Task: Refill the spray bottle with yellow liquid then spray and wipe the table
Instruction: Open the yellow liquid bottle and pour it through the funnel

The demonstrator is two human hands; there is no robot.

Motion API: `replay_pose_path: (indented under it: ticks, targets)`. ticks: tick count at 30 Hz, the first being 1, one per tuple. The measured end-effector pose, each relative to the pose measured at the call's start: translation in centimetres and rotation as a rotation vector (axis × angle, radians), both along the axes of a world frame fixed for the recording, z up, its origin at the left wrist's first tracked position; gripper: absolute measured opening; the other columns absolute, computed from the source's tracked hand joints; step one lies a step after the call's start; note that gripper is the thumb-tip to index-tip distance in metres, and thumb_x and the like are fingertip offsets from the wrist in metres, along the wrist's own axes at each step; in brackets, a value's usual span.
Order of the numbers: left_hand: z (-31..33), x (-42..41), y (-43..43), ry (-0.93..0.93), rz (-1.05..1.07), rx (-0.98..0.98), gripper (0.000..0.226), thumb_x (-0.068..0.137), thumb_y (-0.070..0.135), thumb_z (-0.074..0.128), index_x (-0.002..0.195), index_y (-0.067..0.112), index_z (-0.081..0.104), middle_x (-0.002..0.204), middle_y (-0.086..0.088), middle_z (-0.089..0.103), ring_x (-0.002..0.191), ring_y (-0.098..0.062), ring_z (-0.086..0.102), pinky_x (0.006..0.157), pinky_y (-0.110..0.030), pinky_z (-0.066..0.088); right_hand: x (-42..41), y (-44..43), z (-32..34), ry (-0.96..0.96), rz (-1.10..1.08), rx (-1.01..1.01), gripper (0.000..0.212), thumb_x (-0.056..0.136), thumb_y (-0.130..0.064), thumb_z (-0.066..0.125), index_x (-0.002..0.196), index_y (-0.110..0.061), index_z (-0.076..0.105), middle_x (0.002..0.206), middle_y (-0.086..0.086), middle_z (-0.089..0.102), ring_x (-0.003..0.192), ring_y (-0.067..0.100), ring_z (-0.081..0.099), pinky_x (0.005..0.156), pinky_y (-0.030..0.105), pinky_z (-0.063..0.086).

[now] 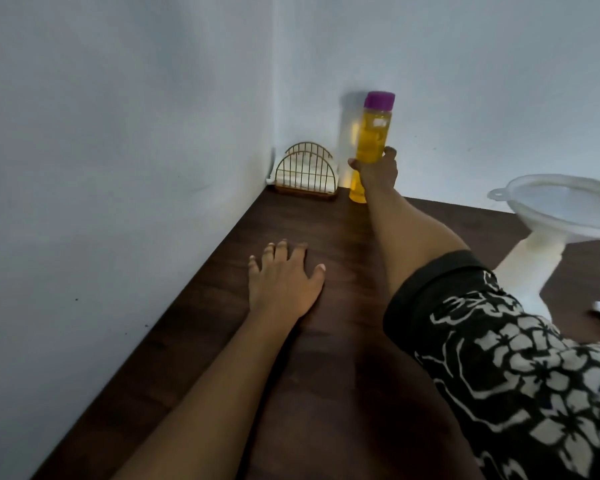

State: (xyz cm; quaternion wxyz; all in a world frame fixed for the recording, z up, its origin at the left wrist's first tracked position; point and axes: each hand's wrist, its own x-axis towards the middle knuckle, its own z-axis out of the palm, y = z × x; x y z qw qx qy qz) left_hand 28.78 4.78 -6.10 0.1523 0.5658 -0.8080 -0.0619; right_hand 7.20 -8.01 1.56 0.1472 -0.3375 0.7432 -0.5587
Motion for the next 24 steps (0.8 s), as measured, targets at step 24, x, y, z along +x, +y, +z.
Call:
replay_pose_path:
  ticks: [24]
  targets:
    - [2.2,1.6,2.1,-0.064,-0.067,0.088,0.056,0.095,0.050,0.035,0.144,0.023,0.032,0.154,-0.005,0.026,0.142,-0.025,0.024,0.111,-0.046,0.023,8.6,20.4,-1.5,0.185,0.288,-0.030,0.049,0.069,-0.038,0.079,0.105,-0.021,0.051,0.110,0.001,0.064,0.104,0.021,0.060,0.091,0.041,0.049]
